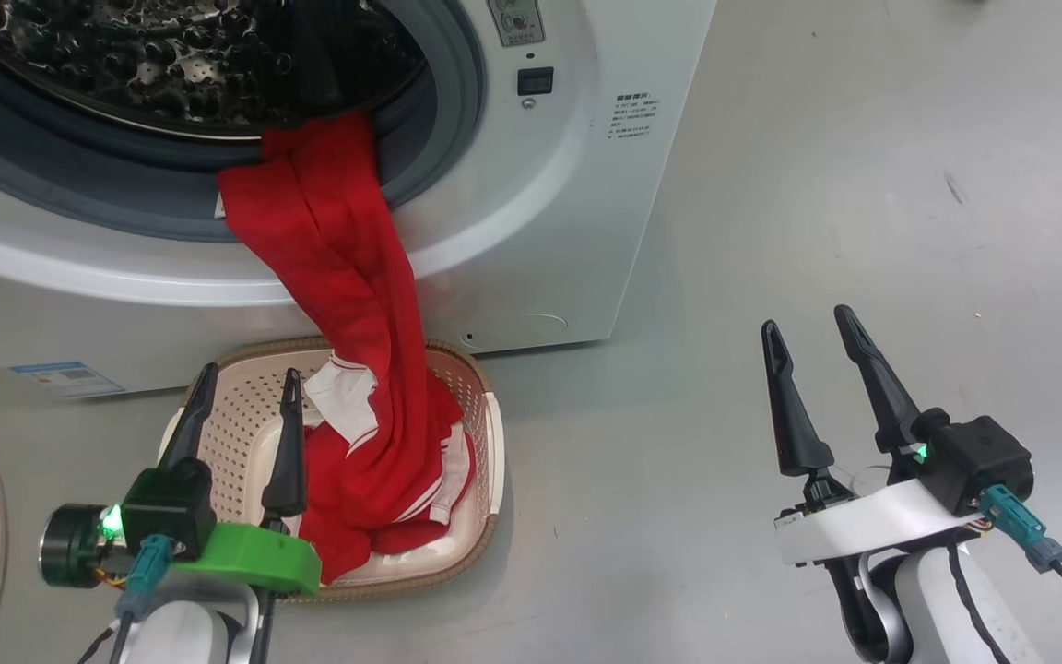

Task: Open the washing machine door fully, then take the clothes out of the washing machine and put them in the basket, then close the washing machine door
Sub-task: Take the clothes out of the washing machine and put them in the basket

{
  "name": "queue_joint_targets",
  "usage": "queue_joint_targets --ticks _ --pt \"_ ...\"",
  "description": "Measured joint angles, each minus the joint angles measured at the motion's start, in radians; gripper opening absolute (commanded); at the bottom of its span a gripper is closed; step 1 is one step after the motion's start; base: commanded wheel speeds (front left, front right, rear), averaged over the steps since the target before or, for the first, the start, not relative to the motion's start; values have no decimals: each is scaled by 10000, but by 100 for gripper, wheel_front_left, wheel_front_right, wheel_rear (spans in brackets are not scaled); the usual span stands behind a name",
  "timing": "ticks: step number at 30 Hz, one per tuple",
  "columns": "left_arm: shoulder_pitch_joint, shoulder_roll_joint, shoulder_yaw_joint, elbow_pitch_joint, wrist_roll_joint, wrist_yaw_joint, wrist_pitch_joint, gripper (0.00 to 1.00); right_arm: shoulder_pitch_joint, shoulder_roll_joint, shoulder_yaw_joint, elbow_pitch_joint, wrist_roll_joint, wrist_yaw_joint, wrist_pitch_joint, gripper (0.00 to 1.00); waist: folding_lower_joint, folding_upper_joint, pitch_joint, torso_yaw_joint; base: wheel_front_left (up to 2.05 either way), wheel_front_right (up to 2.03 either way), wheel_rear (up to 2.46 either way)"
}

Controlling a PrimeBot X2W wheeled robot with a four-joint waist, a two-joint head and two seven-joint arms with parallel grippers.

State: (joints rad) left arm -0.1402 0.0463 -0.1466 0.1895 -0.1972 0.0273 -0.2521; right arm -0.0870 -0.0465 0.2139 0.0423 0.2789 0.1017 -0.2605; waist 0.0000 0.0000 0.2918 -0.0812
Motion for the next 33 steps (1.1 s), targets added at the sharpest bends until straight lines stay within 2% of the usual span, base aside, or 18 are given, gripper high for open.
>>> queue_joint_targets --ticks 33 --pt "1059 2 -420 -1354 27 297 0 100 277 2 222 0 2 -2 0 100 0 0 -150 0 0 0 0"
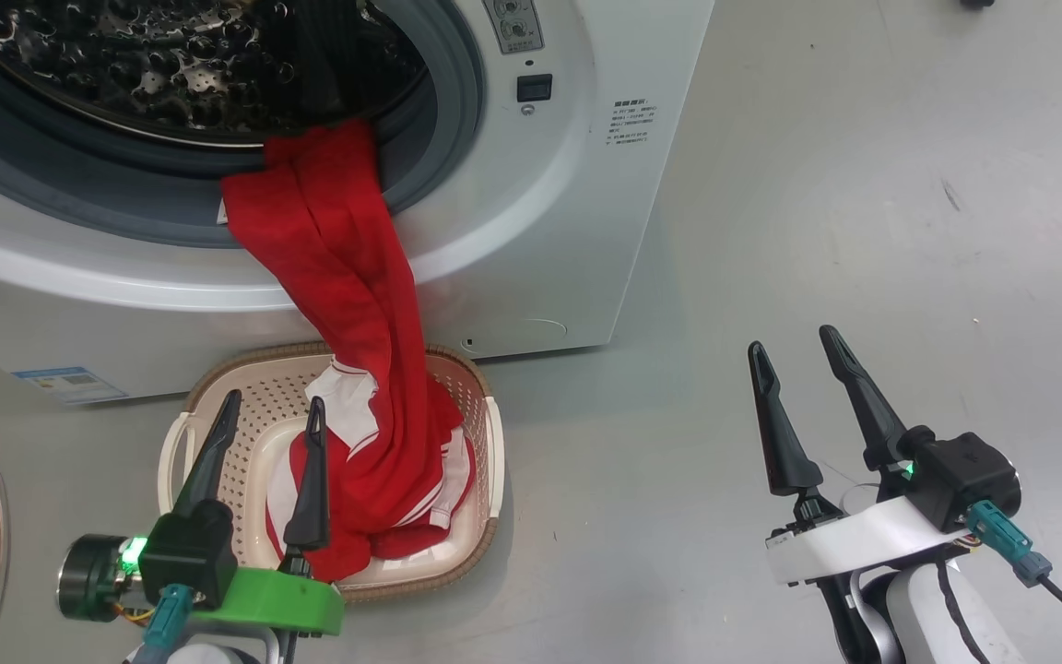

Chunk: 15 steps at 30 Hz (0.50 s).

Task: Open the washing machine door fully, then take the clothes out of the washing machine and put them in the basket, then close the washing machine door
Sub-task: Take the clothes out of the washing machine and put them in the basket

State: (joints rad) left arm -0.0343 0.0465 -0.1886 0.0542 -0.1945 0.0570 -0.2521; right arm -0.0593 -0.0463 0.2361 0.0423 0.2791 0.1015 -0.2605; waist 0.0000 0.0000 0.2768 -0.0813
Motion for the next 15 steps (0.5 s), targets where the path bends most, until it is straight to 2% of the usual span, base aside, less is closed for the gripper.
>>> queue_joint_targets --ticks 15 --pt "0 2 -213 115 25 94 6 100 -20 2 276 -259 15 2 0 100 0 0 604 -139 0 0 0"
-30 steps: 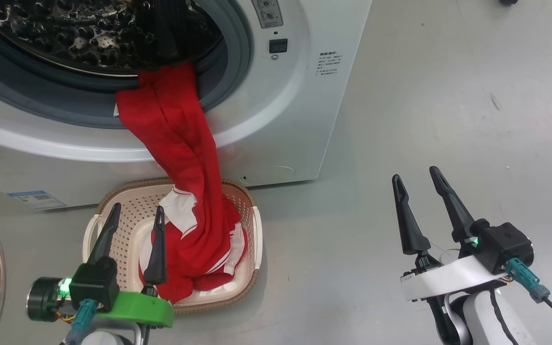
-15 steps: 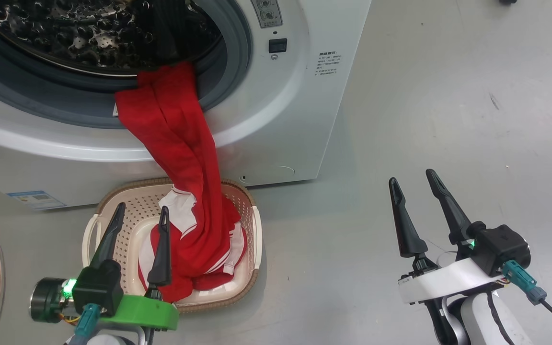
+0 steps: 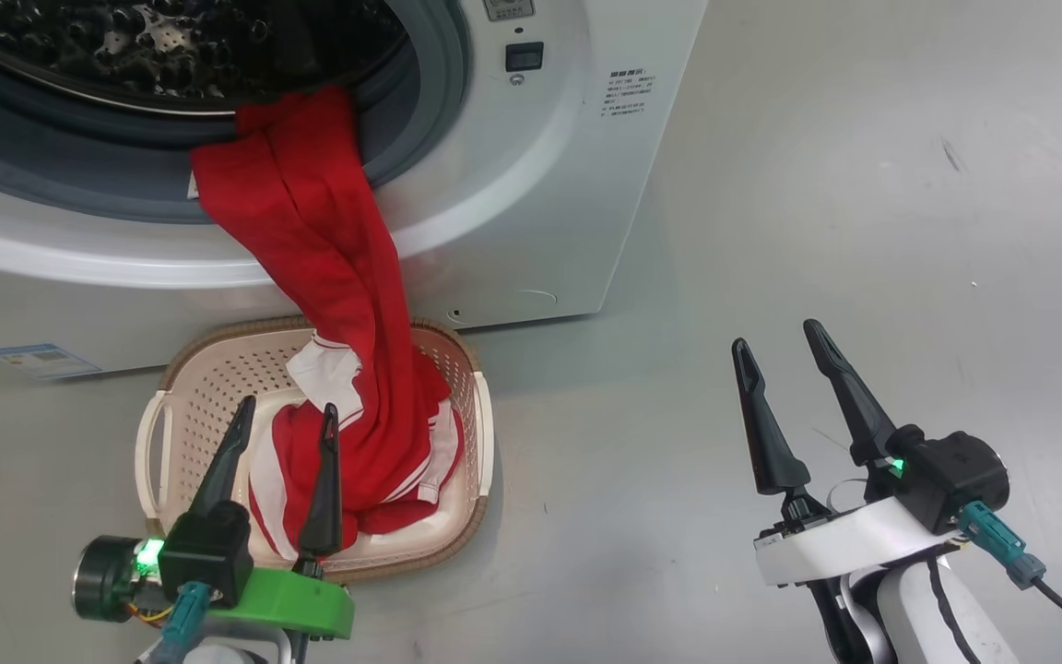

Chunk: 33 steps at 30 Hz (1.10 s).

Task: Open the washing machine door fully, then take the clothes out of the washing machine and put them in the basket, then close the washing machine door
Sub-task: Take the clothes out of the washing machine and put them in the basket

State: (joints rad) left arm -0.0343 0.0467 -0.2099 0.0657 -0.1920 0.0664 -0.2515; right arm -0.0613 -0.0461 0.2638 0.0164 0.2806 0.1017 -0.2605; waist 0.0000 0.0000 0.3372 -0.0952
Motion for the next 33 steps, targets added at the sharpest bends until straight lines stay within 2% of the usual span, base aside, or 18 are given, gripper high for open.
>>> queue_joint_targets --ticks 12,23,33 --pt "-1455 -2 -389 895 -146 -19 577 100 -454 0 309 -282 267 12 0 100 0 0 1014 -371 0 0 0" --pt "-3213 6 -27 2217 -311 -27 1480 100 -1129 -4 621 -500 757 10 0 100 0 0 2012 -1054 0 0 0" --pt "-4525 566 621 3419 -374 -25 2077 100 -1640 0 938 -541 1168 -6 0 100 0 0 2699 -1871 0 0 0"
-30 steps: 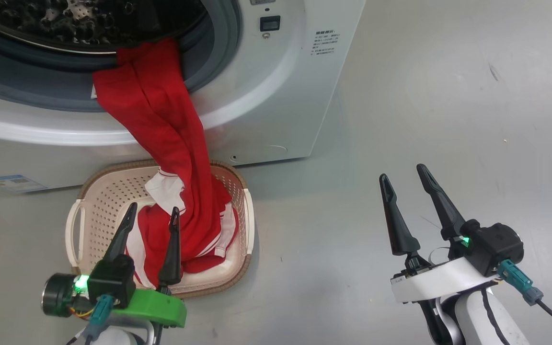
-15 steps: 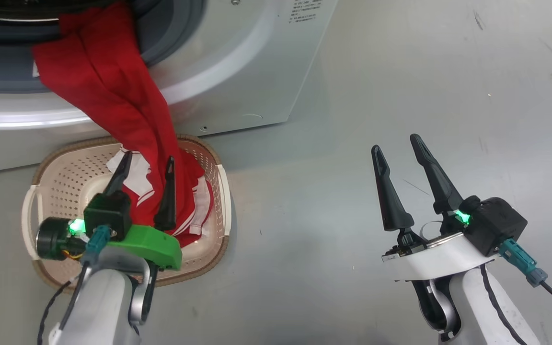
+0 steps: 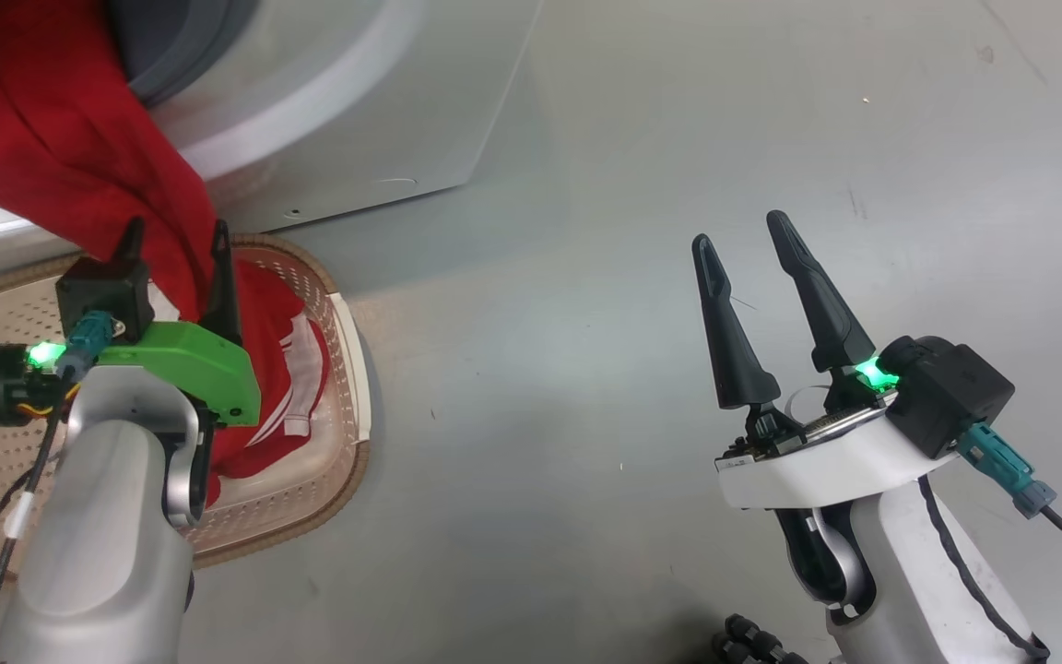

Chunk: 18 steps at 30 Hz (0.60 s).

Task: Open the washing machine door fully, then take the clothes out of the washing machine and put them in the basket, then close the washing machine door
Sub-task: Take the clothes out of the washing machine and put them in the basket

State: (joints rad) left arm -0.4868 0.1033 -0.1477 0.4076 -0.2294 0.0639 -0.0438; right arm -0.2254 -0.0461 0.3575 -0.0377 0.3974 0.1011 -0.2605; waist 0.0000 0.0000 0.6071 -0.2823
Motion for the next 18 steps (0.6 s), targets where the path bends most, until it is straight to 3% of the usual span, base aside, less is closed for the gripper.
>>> queue_joint_targets --ticks 17,18 --pt "-1145 65 614 1781 -251 150 50 100 -182 2 -2 15 102 -161 0 100 0 0 447 -546 0 0 0" --pt "-1187 67 648 1856 -253 165 -4 56 -185 2 -2 21 104 -161 0 100 0 0 448 -547 0 0 0"
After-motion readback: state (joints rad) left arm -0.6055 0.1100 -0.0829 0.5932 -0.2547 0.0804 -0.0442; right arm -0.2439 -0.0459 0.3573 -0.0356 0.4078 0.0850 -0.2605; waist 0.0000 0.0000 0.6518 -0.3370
